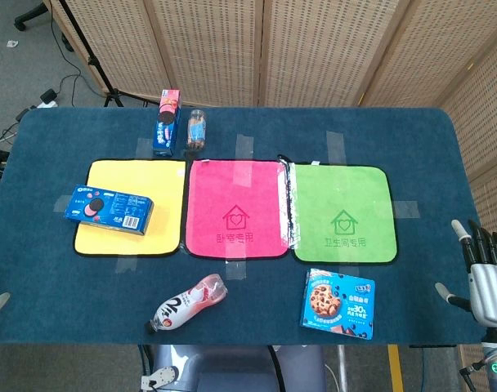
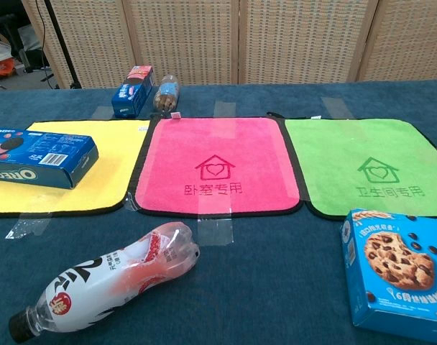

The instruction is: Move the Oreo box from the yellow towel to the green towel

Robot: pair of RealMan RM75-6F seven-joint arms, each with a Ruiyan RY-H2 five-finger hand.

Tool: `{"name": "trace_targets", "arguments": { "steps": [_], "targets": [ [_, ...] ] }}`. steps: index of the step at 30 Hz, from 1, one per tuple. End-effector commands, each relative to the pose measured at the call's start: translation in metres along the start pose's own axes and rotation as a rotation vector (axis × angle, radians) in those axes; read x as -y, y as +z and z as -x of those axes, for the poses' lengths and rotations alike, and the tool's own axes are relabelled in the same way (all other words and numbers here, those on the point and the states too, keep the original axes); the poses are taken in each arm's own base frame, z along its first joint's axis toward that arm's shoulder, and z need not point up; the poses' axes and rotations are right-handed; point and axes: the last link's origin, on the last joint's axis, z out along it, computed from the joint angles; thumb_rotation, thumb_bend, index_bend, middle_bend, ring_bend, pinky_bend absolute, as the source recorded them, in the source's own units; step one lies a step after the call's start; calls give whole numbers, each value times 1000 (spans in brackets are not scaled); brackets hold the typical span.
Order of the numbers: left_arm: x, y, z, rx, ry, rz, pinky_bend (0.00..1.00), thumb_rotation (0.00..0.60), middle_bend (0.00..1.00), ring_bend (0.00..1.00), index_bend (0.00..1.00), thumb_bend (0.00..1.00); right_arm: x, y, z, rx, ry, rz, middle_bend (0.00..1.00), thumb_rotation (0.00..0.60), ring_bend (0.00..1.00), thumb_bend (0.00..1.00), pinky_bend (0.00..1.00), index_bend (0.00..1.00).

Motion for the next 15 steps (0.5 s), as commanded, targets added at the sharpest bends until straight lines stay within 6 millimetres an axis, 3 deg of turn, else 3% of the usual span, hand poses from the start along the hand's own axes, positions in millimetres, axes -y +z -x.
{"name": "trace_targets", "arguments": {
  "steps": [1,8,15],
  "targets": [
    [0,2,0,3,3,0,0,600,0,0,0,0,0,0,0,5,6,-1,0,600,0,0,0,0],
    [4,45,7,-89,-78,96,0,600,0,0,0,0,0,1,0,4,19,-3,0,600,0,0,0,0],
    [16,74,27,214,-552,70,0,600,0,0,0,38,4,3,4,19,17,-14,0,600,0,0,0,0]
  ]
}}
